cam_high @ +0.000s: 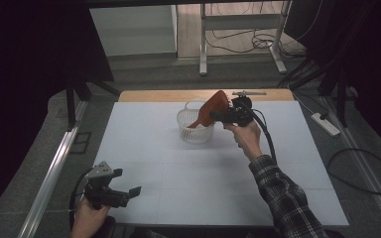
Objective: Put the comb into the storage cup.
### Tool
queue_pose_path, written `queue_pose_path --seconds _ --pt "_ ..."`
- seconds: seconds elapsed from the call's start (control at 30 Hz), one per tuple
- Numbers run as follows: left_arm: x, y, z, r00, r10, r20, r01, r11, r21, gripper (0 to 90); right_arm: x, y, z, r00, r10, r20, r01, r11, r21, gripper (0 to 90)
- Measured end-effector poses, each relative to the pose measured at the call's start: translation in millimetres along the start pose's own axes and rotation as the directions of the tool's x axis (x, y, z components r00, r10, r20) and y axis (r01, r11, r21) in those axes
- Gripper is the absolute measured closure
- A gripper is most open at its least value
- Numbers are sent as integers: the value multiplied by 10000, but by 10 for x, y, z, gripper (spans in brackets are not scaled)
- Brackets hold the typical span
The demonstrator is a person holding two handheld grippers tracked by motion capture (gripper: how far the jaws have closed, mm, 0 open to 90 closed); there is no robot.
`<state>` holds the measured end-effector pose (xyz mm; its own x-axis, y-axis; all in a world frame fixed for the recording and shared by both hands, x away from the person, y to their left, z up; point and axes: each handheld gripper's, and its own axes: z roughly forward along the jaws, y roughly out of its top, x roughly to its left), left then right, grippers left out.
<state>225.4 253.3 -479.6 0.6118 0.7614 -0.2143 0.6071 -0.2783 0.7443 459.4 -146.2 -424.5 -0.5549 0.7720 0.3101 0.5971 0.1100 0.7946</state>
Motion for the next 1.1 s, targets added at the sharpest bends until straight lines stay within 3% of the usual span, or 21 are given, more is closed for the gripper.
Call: queue_pose_path --seconds 0.57,1.1 --pt "0 1 0 10000 -15 -12 15 10000 1 0 11 -10 -109 9984 -561 -120 564 9981 235 93" --pt "-5 2 1 10000 8 -60 -8 10000 10 0 36 -63 -254 9915 -1302 -9 1302 9905 437 27"
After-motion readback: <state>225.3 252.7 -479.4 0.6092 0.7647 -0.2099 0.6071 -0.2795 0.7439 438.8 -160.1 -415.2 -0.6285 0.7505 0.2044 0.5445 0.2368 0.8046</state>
